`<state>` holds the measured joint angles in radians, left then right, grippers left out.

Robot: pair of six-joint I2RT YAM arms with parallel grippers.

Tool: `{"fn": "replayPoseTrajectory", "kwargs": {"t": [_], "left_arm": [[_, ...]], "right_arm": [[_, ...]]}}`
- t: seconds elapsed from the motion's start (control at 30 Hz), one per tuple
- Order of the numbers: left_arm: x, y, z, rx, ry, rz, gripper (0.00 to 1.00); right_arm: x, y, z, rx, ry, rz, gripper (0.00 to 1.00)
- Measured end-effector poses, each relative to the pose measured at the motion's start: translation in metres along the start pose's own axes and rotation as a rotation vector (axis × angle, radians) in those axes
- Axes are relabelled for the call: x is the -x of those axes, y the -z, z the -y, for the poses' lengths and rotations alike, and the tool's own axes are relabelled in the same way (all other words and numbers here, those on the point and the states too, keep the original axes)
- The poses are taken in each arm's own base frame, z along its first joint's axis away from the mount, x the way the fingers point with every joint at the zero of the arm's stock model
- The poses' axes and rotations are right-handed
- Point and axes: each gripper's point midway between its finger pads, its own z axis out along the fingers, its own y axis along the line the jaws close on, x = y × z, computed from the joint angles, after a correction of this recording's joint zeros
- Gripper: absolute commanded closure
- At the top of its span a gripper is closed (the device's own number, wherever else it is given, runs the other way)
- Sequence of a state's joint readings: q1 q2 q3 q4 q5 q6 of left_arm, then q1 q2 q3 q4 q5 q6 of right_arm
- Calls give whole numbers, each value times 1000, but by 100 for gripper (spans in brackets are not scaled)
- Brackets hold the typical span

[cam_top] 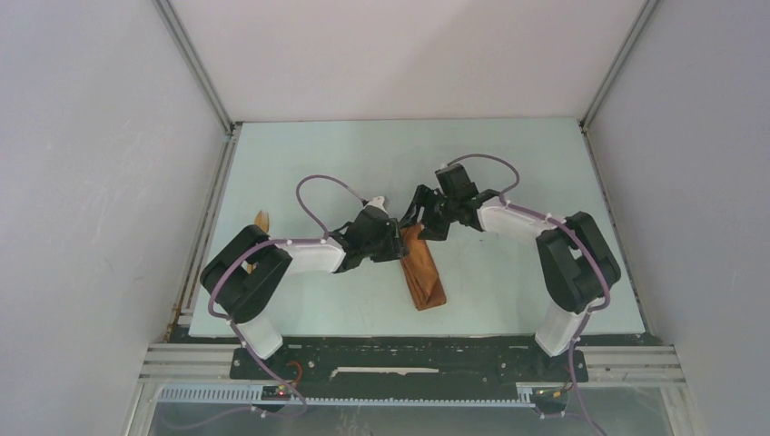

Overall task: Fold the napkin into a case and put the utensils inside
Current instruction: Fold the 2/3-rectangle-folded napkin at the center of the board.

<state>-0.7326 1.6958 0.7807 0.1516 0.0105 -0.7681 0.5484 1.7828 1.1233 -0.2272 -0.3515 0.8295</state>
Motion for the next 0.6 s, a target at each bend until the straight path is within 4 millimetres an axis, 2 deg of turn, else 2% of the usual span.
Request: {"fn": "replayPoseTrajectory", "kwargs": {"t": [0.13, 0.27, 0.43, 0.6], "left_arm": [[0, 0, 0, -1, 0, 1, 50], [0, 0, 1, -9, 1, 3, 40], [0, 4, 7, -51, 0, 11, 29], [-5, 16, 3, -75, 9, -2, 21]], "right_arm": [[4, 22, -5, 64, 45, 9, 20], [9, 26, -1, 110, 75, -10, 23], [11, 20, -1, 161, 110, -32, 29], [6, 1, 3, 180, 156, -53, 28]]}}
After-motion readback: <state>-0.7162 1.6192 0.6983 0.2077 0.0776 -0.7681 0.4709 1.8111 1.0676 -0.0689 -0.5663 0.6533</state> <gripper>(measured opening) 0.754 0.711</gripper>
